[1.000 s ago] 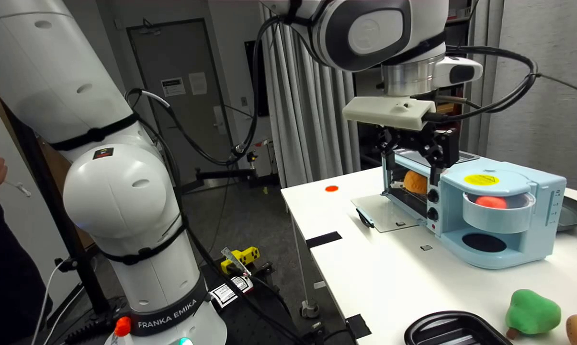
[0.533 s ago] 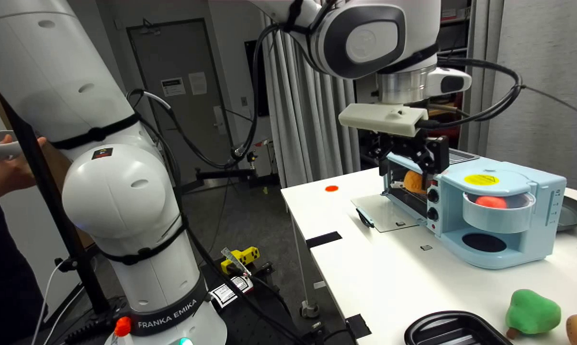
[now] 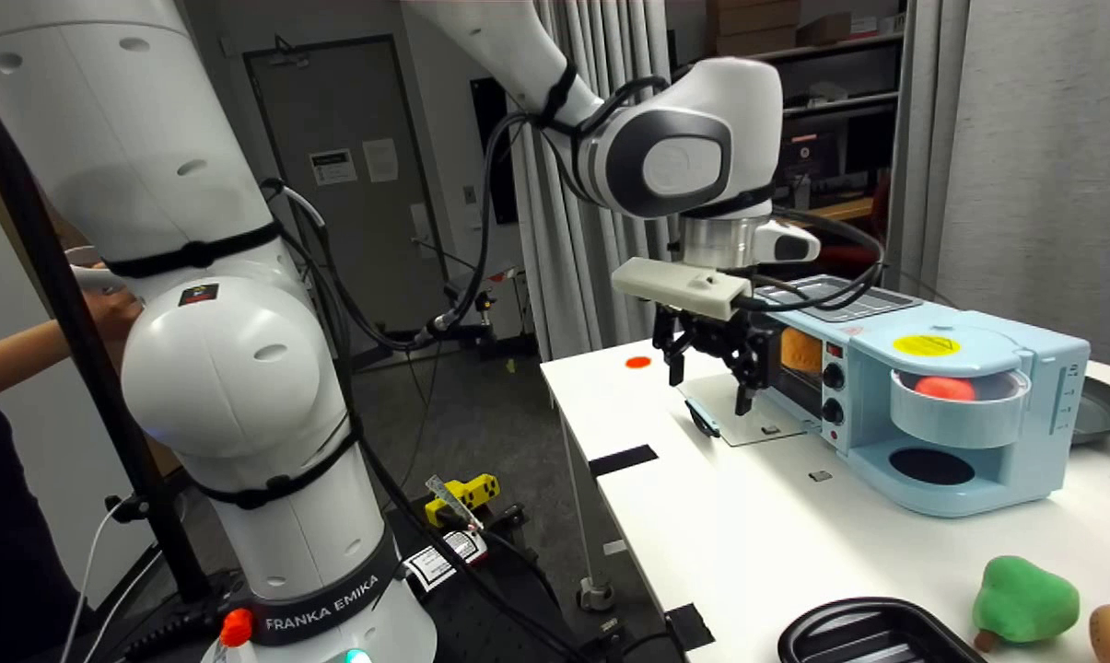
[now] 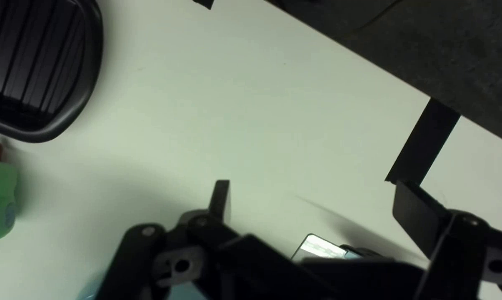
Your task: Close the toaster oven door
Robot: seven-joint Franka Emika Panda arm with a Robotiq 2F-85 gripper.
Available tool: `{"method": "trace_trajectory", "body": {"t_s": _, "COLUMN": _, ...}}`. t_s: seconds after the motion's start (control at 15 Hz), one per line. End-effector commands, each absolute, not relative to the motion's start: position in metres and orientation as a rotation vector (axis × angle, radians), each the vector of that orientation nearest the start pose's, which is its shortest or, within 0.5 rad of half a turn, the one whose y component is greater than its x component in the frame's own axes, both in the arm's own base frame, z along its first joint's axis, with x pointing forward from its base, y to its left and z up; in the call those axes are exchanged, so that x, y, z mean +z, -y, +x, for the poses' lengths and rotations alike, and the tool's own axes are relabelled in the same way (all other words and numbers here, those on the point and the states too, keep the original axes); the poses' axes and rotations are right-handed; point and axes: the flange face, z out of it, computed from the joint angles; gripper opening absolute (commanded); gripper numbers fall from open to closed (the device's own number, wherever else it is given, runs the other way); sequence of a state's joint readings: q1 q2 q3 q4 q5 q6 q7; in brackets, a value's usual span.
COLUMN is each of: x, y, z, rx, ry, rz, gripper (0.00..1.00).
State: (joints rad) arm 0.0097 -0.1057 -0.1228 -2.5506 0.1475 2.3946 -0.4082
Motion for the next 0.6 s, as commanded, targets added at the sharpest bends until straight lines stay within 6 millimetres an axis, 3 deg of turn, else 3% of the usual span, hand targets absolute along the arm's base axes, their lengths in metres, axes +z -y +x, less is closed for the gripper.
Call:
{"method": "trace_trajectory", "body": {"t_s": 0.0, "x": 0.276, "y": 0.012, "z": 0.441, "rx": 0.089, "ry": 0.237, "rz": -3.032, "gripper": 1.0}}
{"method": "trace_trajectory", "body": {"t_s": 0.27, "x": 0.248, "y": -0.029, "z": 0.45, "rx": 0.092, "ry": 0.132, "rz": -3.06, "gripper": 1.0}}
{"method": "trace_trajectory", "body": {"t_s": 0.53, "x": 0.222, "y": -0.054, "z": 0.465, "rx": 0.063, "ry": -0.036, "rz": -3.072, "gripper": 1.0}}
